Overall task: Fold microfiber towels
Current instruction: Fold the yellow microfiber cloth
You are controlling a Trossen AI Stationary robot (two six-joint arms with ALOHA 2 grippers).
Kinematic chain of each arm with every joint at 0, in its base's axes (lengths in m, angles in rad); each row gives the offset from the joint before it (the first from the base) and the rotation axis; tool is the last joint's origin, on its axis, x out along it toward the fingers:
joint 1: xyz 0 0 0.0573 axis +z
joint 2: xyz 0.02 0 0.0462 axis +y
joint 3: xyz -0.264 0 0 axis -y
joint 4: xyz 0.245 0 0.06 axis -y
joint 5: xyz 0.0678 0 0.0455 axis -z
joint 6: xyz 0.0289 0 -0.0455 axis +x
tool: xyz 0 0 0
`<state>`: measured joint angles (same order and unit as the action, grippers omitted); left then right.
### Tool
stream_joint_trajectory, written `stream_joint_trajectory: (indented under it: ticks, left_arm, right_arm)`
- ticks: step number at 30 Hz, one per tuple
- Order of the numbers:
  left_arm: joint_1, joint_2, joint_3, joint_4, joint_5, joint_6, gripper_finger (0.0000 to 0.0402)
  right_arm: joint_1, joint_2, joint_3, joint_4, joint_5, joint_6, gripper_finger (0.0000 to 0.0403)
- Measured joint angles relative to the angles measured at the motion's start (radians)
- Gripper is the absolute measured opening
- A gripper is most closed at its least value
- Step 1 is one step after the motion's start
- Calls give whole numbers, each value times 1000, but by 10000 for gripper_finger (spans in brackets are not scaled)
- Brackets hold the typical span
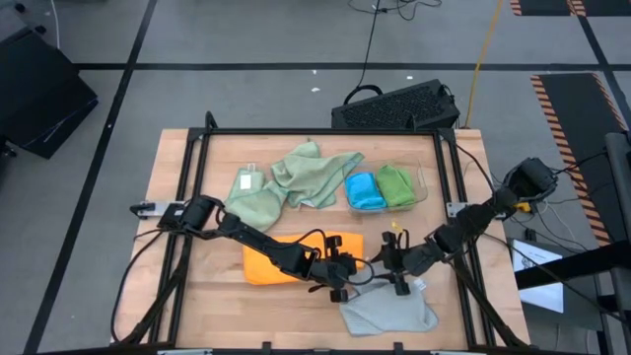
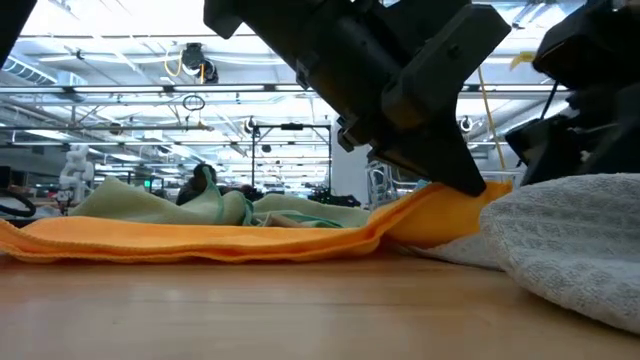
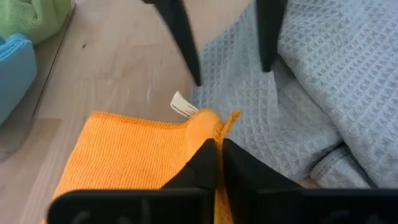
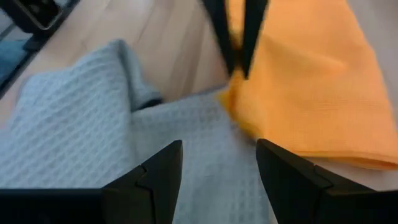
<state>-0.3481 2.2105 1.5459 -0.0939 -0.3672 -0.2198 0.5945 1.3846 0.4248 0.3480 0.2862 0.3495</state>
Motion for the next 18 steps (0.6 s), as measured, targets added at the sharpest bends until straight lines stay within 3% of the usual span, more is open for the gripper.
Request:
stream_joint_trajectory:
  ticks: [2, 8, 18]
  left_arm:
    - [0, 0, 0, -2, 0, 2, 9]
    - [-6, 0, 0, -2, -7, -16, 6]
    - [-55, 0, 0, -4, -236, -108, 5]
  right_arm:
    - [7, 0, 0, -2, 10, 2, 199]
    - [11, 0, 0, 12, 189, -7, 199]
    - [5, 85, 0, 188, 212, -100, 248]
